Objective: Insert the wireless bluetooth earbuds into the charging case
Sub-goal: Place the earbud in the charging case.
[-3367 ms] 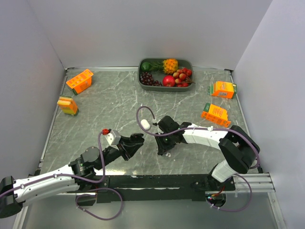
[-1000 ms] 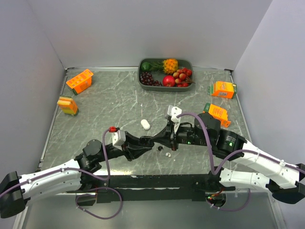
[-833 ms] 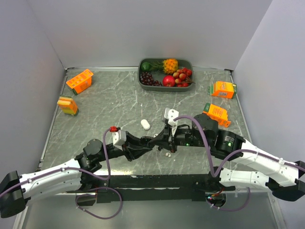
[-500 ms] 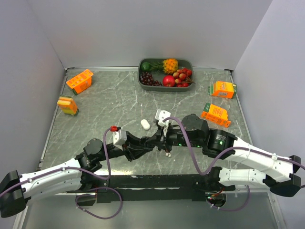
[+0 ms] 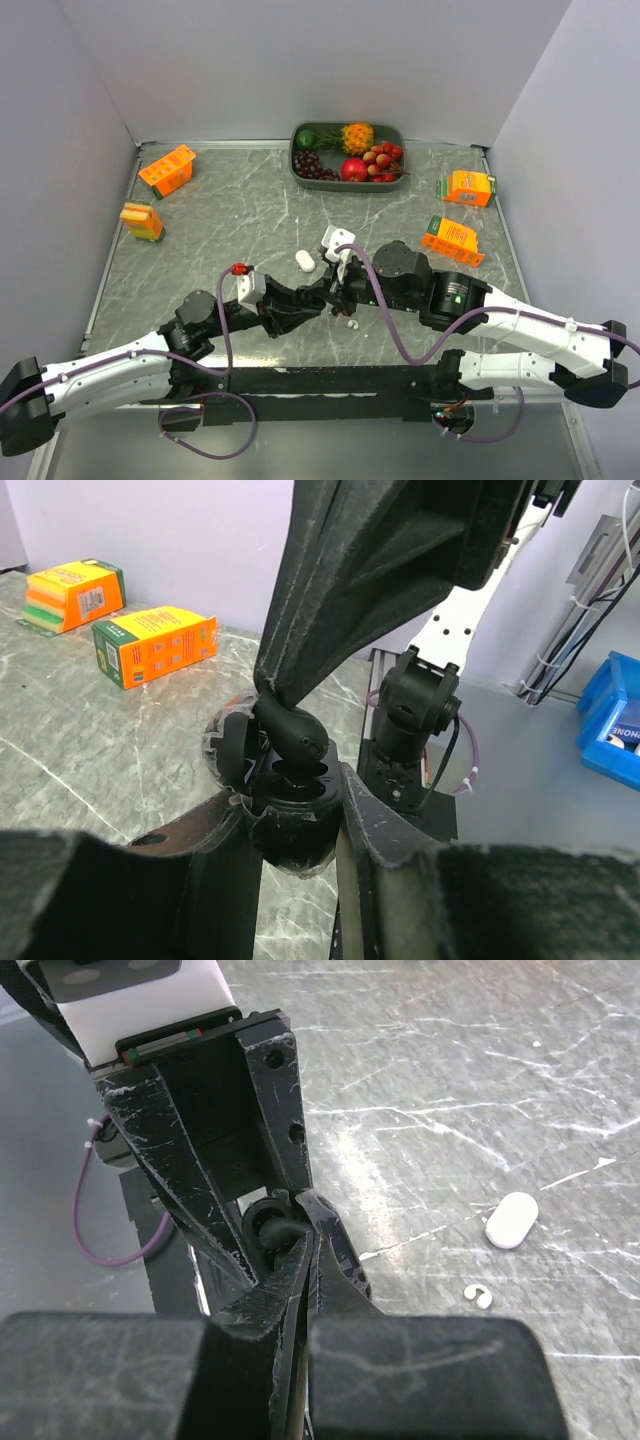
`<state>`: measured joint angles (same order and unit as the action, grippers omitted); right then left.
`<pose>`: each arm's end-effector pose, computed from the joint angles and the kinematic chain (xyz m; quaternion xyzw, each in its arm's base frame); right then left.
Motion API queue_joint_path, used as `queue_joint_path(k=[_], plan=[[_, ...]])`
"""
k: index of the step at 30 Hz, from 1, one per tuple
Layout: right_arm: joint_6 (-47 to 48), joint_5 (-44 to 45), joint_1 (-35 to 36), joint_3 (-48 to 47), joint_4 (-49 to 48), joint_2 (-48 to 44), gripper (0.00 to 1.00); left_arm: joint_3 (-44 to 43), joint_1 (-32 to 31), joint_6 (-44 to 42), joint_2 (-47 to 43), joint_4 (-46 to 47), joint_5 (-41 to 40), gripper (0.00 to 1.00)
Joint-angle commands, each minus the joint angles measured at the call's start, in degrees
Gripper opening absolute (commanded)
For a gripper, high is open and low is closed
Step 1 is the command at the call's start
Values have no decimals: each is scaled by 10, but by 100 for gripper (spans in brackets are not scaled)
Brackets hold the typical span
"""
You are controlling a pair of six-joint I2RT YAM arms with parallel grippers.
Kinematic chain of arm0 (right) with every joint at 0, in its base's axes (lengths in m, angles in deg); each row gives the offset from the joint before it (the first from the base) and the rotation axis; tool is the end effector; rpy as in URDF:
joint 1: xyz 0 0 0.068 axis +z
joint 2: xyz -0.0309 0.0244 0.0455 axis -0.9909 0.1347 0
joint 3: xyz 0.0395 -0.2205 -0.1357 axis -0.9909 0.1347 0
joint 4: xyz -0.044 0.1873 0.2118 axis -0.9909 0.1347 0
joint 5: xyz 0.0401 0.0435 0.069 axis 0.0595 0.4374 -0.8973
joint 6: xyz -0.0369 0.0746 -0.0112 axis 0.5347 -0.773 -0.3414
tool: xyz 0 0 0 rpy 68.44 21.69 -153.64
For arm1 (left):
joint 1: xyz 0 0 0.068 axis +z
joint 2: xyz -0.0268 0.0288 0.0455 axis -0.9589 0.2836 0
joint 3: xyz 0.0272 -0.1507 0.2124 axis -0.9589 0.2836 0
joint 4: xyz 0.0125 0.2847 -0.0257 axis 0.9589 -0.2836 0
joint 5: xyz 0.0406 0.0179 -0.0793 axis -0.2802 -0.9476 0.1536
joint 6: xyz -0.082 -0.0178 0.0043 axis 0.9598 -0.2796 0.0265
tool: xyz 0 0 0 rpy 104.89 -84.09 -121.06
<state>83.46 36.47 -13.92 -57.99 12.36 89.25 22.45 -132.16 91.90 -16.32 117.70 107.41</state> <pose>0.1021 0.2669 0.3686 -0.4608 0.6612 0.3520 0.4761 0.1052 -0.2185 0.2555 0.3415 0.5283 -0.5510 0.5483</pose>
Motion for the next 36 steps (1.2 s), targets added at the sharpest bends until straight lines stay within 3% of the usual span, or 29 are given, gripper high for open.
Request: queue_joint_path(k=[1, 22, 36], plan=[[-3, 28, 13, -31, -4, 0, 0, -23, 2, 10, 3, 23, -3, 1], [22, 197, 94, -50, 22, 35, 0, -25, 2, 19, -10, 10, -43, 1], [20, 221, 125, -49, 18, 38, 0, -22, 2, 20, -12, 11, -59, 1]])
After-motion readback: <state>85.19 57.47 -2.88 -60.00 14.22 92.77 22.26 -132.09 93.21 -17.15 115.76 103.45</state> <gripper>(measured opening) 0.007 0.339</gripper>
